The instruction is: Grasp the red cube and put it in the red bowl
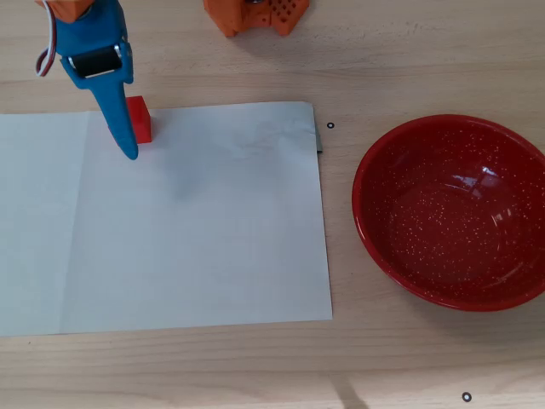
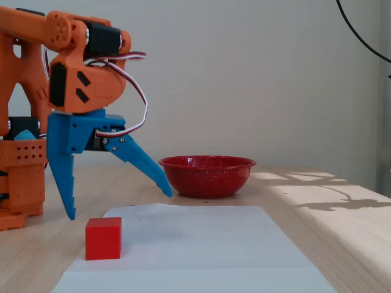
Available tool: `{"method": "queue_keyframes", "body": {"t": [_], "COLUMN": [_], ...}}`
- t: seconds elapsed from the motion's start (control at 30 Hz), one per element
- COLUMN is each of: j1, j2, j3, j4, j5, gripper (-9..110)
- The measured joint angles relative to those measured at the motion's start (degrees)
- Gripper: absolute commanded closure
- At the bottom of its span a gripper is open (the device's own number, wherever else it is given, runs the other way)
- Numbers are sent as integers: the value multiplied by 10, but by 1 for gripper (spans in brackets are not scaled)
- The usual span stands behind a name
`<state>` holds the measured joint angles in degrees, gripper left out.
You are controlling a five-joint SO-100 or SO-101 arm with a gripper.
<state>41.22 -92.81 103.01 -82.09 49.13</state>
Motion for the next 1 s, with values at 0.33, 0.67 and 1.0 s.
{"method": "queue_keyframes", "body": {"t": [0.33,0.67,1.0], "j1": [0,0,-1], "j2": [0,54,63], "j3": [58,66,65], "j4": [83,154,173], "j5": [0,0,-1], "gripper": [41,42,51]}}
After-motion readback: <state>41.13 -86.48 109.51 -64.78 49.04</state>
